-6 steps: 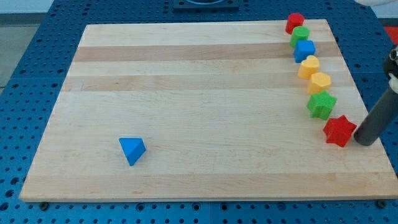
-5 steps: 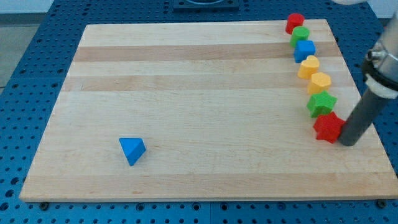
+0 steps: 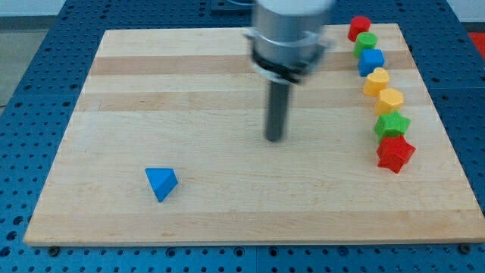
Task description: Move the blue triangle below to the red star
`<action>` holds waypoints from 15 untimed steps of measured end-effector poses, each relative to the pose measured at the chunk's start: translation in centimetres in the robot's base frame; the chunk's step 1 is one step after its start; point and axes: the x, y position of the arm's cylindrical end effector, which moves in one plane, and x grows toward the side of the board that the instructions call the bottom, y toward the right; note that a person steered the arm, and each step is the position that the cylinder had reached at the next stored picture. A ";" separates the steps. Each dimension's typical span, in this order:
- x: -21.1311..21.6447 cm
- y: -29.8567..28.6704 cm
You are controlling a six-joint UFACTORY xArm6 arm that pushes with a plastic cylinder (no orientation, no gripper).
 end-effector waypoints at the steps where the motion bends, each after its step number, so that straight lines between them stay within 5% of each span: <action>1: 3.2 -12.9; 2: 8.4 -17.6; 4: 10.7 -5.1; 5: 11.4 -10.2; 6: 14.1 -8.9; 9: 12.3 9.6; 11: 10.2 -5.1; 12: 8.6 -3.5; 15: 11.2 13.4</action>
